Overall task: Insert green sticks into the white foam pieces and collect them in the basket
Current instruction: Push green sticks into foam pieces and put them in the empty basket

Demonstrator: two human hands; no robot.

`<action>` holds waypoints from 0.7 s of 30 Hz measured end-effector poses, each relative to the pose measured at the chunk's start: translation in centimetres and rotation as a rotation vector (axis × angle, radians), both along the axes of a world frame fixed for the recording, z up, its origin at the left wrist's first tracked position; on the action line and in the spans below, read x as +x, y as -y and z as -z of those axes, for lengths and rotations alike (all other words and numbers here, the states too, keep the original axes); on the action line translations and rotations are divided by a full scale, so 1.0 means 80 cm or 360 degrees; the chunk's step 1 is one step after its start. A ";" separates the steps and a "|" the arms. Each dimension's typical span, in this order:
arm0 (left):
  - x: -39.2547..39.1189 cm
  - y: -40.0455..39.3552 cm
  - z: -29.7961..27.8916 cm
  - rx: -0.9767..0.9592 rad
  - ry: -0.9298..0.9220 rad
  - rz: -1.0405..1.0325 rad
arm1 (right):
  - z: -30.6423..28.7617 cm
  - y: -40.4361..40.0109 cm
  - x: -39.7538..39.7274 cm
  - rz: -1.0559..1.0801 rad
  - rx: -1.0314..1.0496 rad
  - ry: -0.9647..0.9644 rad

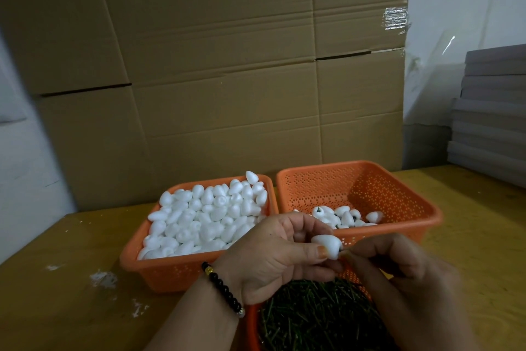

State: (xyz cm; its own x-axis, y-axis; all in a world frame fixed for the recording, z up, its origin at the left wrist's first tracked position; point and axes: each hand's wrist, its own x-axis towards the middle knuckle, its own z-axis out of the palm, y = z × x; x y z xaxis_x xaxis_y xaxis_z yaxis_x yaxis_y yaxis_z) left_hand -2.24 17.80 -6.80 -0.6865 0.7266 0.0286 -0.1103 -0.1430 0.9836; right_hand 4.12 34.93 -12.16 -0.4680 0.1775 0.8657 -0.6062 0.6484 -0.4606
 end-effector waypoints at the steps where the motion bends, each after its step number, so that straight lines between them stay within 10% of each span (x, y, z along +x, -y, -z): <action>1: 0.000 0.000 0.000 0.0007 0.0010 0.0001 | 0.000 0.000 0.000 0.0009 -0.0004 0.0001; 21: -0.006 0.002 0.003 0.0062 0.0118 0.0049 | -0.003 0.002 0.002 -0.0076 -0.0003 0.0005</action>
